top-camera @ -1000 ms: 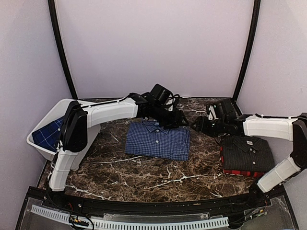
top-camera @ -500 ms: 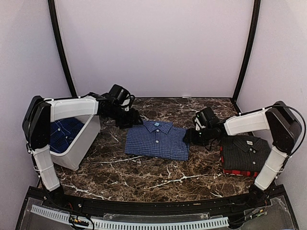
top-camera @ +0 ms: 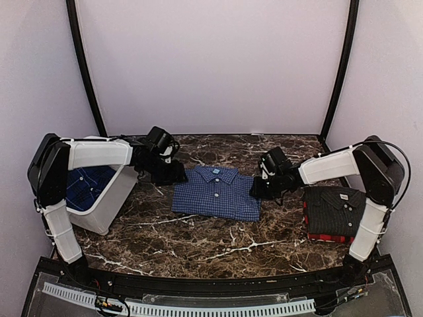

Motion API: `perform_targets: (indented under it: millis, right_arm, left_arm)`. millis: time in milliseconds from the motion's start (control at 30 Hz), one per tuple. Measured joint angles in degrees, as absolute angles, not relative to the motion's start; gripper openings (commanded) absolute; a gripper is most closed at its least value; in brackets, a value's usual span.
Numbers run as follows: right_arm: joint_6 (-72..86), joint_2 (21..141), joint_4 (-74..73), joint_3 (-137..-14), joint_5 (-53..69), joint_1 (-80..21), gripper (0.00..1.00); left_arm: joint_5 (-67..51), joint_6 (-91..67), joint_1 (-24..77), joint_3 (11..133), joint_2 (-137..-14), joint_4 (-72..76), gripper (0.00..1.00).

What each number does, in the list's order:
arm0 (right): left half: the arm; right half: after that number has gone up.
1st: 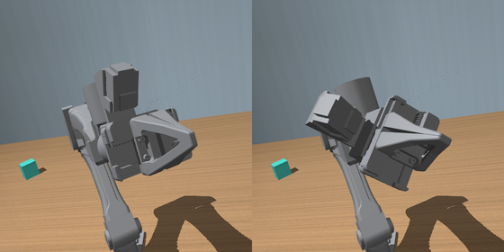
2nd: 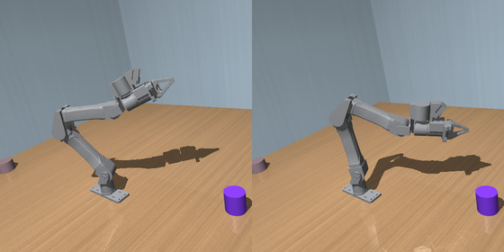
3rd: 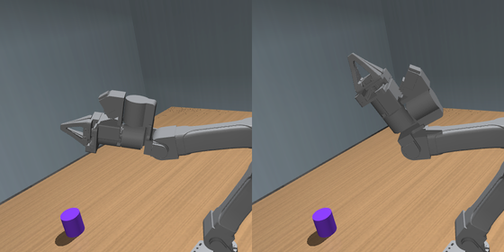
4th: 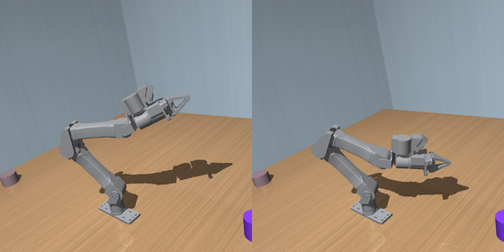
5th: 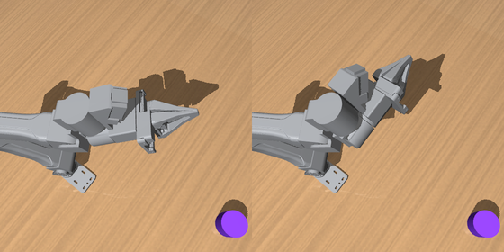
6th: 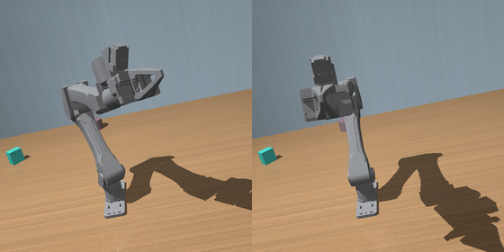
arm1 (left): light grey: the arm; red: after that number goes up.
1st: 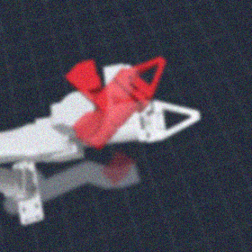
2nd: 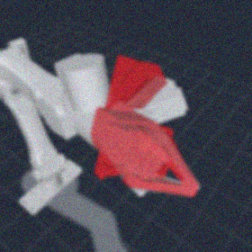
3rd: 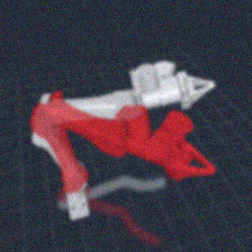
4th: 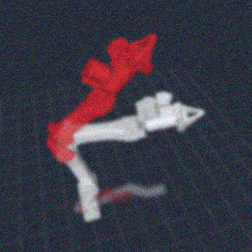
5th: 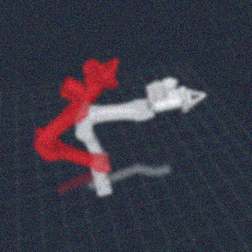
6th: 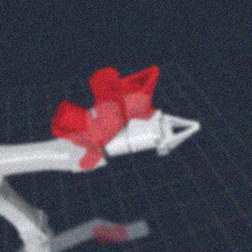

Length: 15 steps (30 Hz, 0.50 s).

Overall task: Fold and stack the long sleeve shirts
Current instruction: Turn over the square folded shirt at the center of the board, then adjust the square-folded shirt at the center of the board.

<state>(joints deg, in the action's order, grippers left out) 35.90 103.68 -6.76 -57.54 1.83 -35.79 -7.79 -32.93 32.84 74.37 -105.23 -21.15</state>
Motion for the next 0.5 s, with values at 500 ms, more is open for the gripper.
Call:
perform_targets:
  millis: [500]
  right_arm:
    - [35.42, 97.69, -6.17, -51.4, 0.95, -31.64, 0.0]
  left_arm:
    - [-7.42, -32.36, 32.84, 72.97, -105.32, -20.95, 0.62]
